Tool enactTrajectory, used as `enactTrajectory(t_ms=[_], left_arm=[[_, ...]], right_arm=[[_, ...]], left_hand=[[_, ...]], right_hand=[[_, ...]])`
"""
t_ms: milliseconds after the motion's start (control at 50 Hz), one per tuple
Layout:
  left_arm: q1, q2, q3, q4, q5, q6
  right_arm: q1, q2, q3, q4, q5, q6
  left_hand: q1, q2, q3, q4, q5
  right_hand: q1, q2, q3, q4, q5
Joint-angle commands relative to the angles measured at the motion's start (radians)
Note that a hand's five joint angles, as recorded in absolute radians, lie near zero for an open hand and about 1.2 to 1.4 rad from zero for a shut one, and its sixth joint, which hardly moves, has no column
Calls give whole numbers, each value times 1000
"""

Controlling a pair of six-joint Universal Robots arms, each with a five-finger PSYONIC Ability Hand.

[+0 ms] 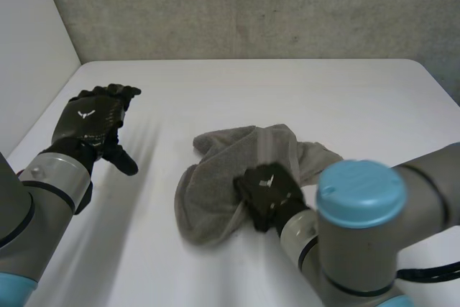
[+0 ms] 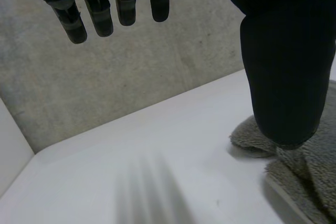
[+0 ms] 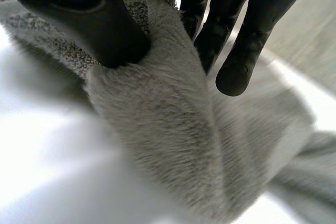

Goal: Fold the towel.

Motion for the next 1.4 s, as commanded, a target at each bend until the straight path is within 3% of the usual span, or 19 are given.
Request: enactTrajectory(t_ms=[20,180,520,780,840,880,900,920,1060,1160,1200,1220,1260,1280,1320,1400], left_arm=[[-43,-17,-14,12,56,-1],[-113,-92,7,24,130,-16],[-218,-367,158,98,127,-7],[-223,-524,330,121,130,-1],[-223,-550,354,121,131,-1],[-223,-564,360,122,130,1],[-223,-564,360,122,130,1],[-223,-561,362,122,125,1],[-222,-395,363,107,124,-2],[-220,-107,394,67,116,1],[-214,-41,421,29,111,1],[-214,-41,422,29,111,1],[-208,39,506,-110,108,10],[-208,39,506,-111,108,10],[-208,52,610,-286,108,54],[-209,39,699,-434,105,133]], right_arm=[[-89,-133,42,-76,-3,10],[-169,-166,45,-75,-1,10],[-255,-216,47,-35,-4,7],[-316,-245,40,-21,-12,-4],[-330,-247,34,-21,-12,-4],[-348,-250,24,-21,-12,-6],[-348,-250,24,-21,-12,-6],[-353,-256,14,-20,-12,-7],[-353,-336,-76,68,-20,-46],[-353,-362,-220,276,-43,-211],[-356,-362,-324,446,-35,-306],[-356,-362,-325,447,-35,-306],[-355,-365,-425,569,-32,-345],[-355,-365,-426,569,-32,-345],[-353,-364,-525,643,-32,-343],[-358,-365,-600,687,-35,-340]], left_hand=[[37,34,35,37,11],[46,42,44,45,20],[193,189,191,192,166],[601,597,599,600,575],[797,794,795,797,771],[1104,1101,1102,1104,1078],[1106,1102,1104,1105,1079],[1219,1215,1217,1218,1192],[1220,1216,1218,1219,1194],[1220,1216,1218,1219,1194],[1220,1216,1218,1219,1194],[1220,1216,1218,1219,1194],[1220,1216,1218,1219,1194],[1220,1216,1218,1219,1194],[1220,1216,1218,1219,1194],[1220,1216,1218,1219,1194]], right_hand=[[62,76,84,61,56],[62,76,84,61,56],[62,76,84,61,56],[62,76,84,61,56],[62,76,84,61,56],[62,76,84,61,56],[62,76,84,61,56],[62,76,84,61,56],[62,76,84,61,56],[62,76,84,61,56],[62,76,84,61,56],[62,76,84,61,56],[62,76,84,61,56],[62,76,84,61,56],[62,76,84,61,56],[62,76,84,61,56]])
